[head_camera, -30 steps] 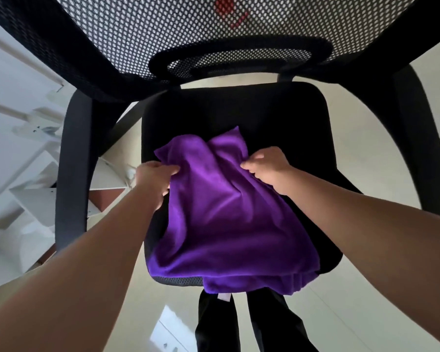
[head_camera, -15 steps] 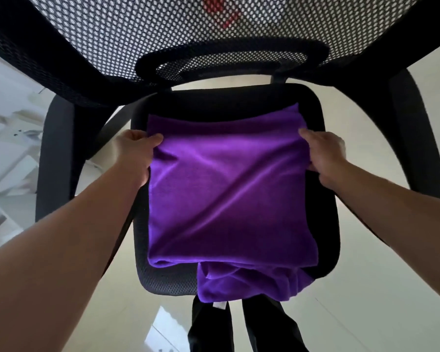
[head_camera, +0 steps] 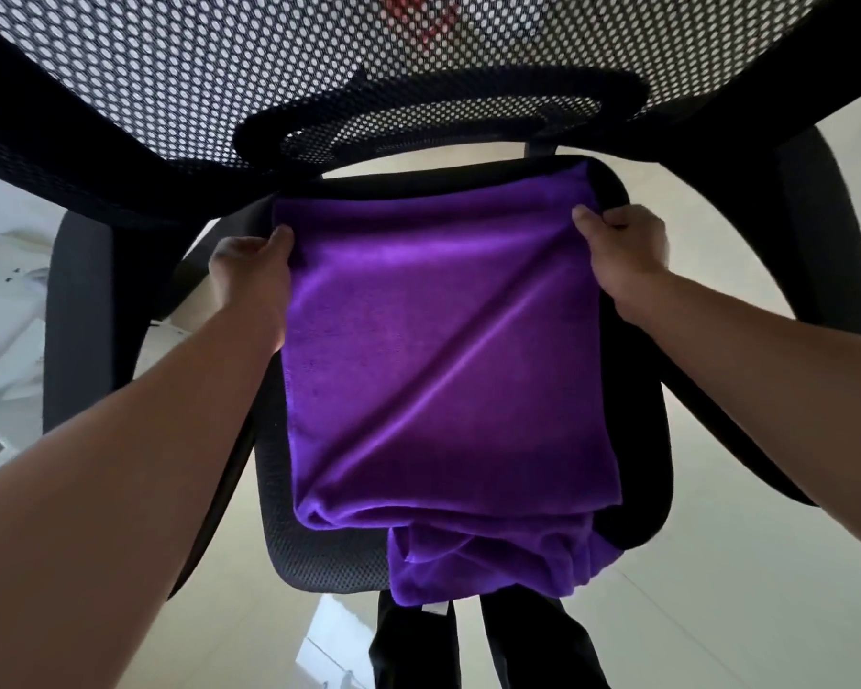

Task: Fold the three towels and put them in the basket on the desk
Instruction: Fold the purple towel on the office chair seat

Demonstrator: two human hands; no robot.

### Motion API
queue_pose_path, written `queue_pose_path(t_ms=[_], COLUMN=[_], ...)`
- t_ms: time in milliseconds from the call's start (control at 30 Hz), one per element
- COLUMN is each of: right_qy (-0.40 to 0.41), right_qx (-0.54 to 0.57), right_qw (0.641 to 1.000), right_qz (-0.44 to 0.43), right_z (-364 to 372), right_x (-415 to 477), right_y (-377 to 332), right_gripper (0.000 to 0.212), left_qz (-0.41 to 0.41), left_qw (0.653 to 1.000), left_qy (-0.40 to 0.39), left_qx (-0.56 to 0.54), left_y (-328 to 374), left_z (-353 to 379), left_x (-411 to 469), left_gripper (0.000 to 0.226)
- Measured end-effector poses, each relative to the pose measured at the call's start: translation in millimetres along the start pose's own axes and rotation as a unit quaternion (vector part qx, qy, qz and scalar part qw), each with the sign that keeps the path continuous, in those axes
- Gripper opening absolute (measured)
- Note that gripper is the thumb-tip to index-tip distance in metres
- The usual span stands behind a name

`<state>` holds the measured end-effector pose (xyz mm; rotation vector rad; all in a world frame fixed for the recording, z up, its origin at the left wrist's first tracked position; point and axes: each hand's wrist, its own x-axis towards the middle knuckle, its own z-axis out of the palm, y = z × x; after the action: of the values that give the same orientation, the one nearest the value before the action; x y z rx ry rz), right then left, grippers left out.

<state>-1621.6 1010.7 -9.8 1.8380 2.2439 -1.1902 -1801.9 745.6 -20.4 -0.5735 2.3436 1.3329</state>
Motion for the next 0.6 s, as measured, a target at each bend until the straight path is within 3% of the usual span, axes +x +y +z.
queue_pose_path(t_ms=[167,267,333,500,600], right_qy=[-0.023,-0.083,-0.084,-0.074,-0.093], right_qx=[0.001,-0.040,-0.059,-0.033,-0.004], right_qw=[0.998,0.993,0.991,0.992,0.990], right_qz=[0.055,0.075,0.088,0.099,0.102], right_z=[-10.6,-12.6,-18.6,-28.1,-32.6], right_x=[-48.7,-90.2,-109.6,-121.7,-122.5], right_y=[50.7,89.8,107.4,124.1,120.3], right_gripper=[0.051,0.030,0.029,0.029,0.030], left_qz=[-0.027,-0.086,-0.107,-0.083,-0.075], left_qw=[0.996,0.987,0.981,0.981,0.983], left_qy=[-0.038,-0.065,-0.054,-0.028,-0.037], left_qx=[0.072,0.120,0.151,0.176,0.163], left_y=[-40.2,-83.9,-110.1,-131.4,-130.1], left_z=[-34.8,-55.2,-69.4,-83.6,-82.7], left_x=[-58.4,-91.3,-103.3,-118.9,-122.0], left_gripper=[0.035,0.029,0.026,0.024,0.035])
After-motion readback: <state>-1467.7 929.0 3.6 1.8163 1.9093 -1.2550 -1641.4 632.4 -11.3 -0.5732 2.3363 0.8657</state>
